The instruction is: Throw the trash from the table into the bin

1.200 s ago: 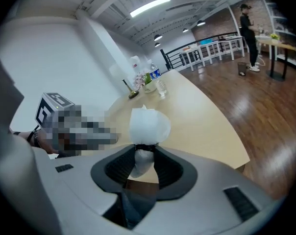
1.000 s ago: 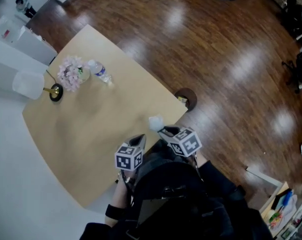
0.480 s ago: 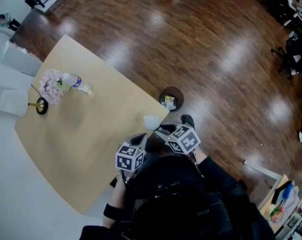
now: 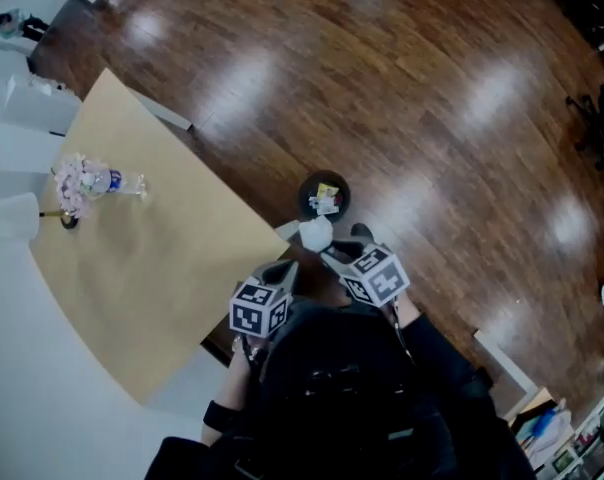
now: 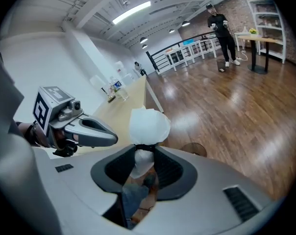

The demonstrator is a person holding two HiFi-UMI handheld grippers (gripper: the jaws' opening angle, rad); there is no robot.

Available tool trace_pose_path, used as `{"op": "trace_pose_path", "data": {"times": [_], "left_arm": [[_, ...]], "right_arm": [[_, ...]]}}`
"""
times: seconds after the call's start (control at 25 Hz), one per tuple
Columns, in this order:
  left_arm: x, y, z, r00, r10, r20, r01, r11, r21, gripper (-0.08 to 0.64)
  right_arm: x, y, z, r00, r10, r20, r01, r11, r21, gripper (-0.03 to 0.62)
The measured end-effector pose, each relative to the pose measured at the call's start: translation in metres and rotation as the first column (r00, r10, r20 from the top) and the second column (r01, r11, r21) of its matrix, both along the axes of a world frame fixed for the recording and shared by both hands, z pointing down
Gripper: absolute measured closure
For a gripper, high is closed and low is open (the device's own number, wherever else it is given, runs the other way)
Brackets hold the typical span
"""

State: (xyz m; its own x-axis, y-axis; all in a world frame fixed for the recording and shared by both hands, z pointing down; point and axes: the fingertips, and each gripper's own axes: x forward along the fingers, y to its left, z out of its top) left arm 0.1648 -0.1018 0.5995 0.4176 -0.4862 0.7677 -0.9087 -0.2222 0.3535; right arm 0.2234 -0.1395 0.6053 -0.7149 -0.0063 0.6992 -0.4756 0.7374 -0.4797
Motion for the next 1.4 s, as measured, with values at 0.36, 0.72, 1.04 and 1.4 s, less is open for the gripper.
{"op": "trace_pose_path", "data": {"times": [0.36, 0.72, 1.04, 1.4], "left_arm": [[0.07, -0.047, 0.056, 1.0, -0.016, -0.015, 0.015, 0.999, -0.042, 0.557], [0.08, -0.068, 0.16, 0.992, -0.113, 0.048, 0.116, 0.99, -0.074, 0.554], [0.079, -0.073, 0.252, 0.973, -0.218, 0.076, 0.226, 0.965, -0.131, 0.554], [0.069, -0.082, 0.299, 0.953, -0.299, 0.047, 0.303, 0.939, -0.162, 0.554]], "right_arm": [[0.072, -0.05, 0.065, 0.995, 0.016, -0.099, -0.022, 0.998, -0.062, 0.46], [0.044, -0.099, 0.196, 0.981, -0.005, -0.192, -0.016, 0.994, -0.107, 0.46], [0.006, -0.134, 0.35, 0.965, -0.037, -0.261, 0.004, 0.992, -0.123, 0.459], [-0.017, -0.136, 0.443, 0.925, -0.108, -0.364, 0.05, 0.985, -0.163, 0.457]]}}
